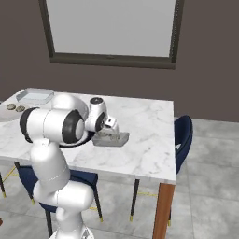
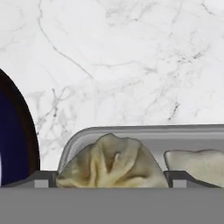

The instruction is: Place two dumplings into each of the tupperware containers and then place the containers in the fridge.

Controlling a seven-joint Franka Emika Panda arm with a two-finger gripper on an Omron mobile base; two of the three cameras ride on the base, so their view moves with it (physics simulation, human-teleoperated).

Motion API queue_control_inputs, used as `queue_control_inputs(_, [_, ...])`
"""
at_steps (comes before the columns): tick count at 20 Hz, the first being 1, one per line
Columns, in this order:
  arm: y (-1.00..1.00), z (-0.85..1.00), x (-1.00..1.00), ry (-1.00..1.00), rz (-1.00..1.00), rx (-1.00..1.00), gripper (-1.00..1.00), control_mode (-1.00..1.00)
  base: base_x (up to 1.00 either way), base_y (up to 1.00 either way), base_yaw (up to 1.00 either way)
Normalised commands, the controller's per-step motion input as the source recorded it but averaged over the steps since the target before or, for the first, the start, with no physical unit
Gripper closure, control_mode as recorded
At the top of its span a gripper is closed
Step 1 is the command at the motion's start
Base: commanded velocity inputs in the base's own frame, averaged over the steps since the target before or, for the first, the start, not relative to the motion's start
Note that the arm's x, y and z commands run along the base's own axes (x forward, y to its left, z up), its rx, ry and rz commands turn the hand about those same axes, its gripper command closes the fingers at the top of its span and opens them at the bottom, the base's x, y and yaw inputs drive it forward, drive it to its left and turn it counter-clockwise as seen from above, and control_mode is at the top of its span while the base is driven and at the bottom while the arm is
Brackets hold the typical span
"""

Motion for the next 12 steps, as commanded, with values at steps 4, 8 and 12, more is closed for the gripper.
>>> queue_control_inputs(4, [-0.11,0.2,0.1,0.03,0.0,0.02,-1.0,-1.0,0.0,0.0,0.0])
queue_control_inputs(8, [-0.04,0.24,-0.01,0.0,-0.03,0.01,-1.0,-1.0,0.0,0.0,0.0])
queue_control_inputs(12, [-0.24,0.5,-0.24,0.0,-0.05,0.04,-1.0,-1.0,0.0,0.0,0.0])
